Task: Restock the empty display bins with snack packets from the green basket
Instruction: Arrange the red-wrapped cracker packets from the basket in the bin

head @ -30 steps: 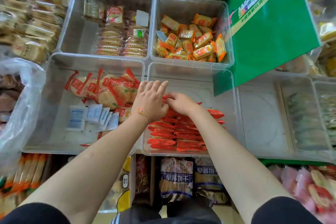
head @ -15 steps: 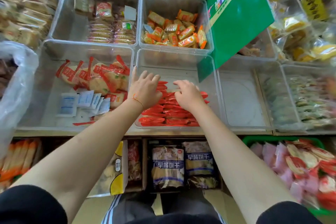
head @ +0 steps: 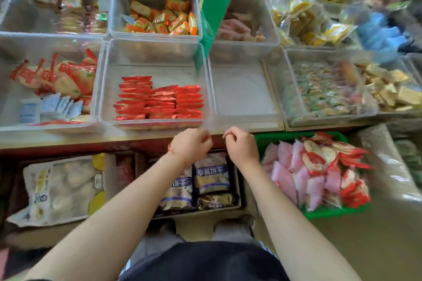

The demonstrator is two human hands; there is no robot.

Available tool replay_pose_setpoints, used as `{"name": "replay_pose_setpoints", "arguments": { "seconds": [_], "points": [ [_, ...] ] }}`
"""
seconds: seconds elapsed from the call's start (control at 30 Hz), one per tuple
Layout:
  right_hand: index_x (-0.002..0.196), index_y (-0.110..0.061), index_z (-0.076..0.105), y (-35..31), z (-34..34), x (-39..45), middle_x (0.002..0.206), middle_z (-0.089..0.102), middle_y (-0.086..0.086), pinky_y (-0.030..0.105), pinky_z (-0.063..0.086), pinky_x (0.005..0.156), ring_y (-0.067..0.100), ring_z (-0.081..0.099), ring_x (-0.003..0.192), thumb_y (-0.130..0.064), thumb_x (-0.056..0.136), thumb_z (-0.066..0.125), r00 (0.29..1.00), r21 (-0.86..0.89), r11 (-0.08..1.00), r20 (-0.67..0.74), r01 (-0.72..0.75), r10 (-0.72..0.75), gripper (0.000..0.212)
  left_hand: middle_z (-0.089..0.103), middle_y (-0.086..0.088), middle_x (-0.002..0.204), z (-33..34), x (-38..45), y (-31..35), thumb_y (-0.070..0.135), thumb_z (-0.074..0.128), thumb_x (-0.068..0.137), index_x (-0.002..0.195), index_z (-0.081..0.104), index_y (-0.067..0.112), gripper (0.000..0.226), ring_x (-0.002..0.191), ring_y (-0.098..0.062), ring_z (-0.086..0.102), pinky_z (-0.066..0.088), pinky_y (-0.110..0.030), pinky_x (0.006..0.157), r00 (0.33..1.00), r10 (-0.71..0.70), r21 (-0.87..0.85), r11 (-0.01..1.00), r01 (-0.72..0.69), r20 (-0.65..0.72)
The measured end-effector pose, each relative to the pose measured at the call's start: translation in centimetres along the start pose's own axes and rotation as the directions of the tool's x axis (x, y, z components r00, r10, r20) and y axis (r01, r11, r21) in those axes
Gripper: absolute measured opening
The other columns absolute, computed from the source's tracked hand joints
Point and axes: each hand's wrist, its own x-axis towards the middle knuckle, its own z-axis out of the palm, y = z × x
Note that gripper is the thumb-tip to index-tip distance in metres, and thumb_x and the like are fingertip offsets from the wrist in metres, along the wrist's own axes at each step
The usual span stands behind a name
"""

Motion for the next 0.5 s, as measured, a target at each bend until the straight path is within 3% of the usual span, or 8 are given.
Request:
{"name": "replay_pose_setpoints", "arguments": {
  "seconds": [0.1,0.17,0.3,0.43,0.5],
  "points": [
    [0.083,-0.019,0.071,6.3,-2.6,-0.6,0.077,0.064,-0.006,0.029,0.037,0.064,0.02,0.058,0.077,-0.009,0.088,0.052,0.987,-0.054,0.997,0.148,-0.061,0.068,0.022,0.07,0.004,0.105,5.1,-0.9,3.3,0.031,0.05,0.091,0.104,0.07,0.028,0.024,0.095,-0.019,0.064,0.051,-0.031,0.081,0.984,-0.12,-0.036,0.991,0.126,0.134],
    [0.091,-0.02,0.071,10.9,-4.4,-0.8,0.088,0.069,-0.002,0.028,0.038,0.067,0.021,0.061,0.086,-0.013,0.091,0.049,0.945,-0.137,0.988,0.306,-0.075,0.114,0.023,0.07,0.002,0.11,8.9,-1.2,5.5,0.029,0.051,0.093,0.109,0.07,0.024,0.026,0.102,-0.02,0.064,0.05,-0.031,0.086,0.964,-0.192,-0.057,0.977,0.206,0.181],
    [0.105,-0.023,0.072,18.7,-7.9,-1.9,0.11,0.064,0.006,0.035,0.05,0.09,0.027,0.058,0.112,-0.016,0.093,0.046,0.825,-0.268,0.962,0.53,-0.057,0.197,0.029,0.07,-0.002,0.113,16.1,-2.5,10.1,0.025,0.051,0.092,0.108,0.07,0.024,0.025,0.108,-0.023,0.063,0.048,-0.03,0.09,0.919,-0.273,-0.08,0.948,0.307,0.285],
    [0.128,-0.029,0.062,22.6,-9.9,-3.7,0.133,0.059,-0.002,0.033,0.05,0.094,0.02,0.057,0.116,-0.01,0.095,0.04,0.636,-0.208,0.974,0.741,-0.089,0.216,0.044,0.068,-0.003,0.117,20.4,-3.9,13.9,0.024,0.05,0.094,0.122,0.064,0.028,0.032,0.102,-0.021,0.064,0.051,-0.031,0.087,0.863,-0.342,-0.096,0.91,0.402,0.373],
    [0.129,-0.031,0.06,23.4,-10.2,-4.3,0.135,0.056,-0.004,0.036,0.053,0.093,0.02,0.057,0.116,-0.016,0.092,0.043,0.574,-0.19,0.978,0.793,-0.082,0.202,0.043,0.066,-0.007,0.121,21.6,-4.1,15.1,0.02,0.048,0.094,0.132,0.057,0.028,0.039,0.101,-0.021,0.063,0.05,-0.03,0.084,0.854,-0.355,-0.092,0.904,0.417,0.38]
  ]
}}
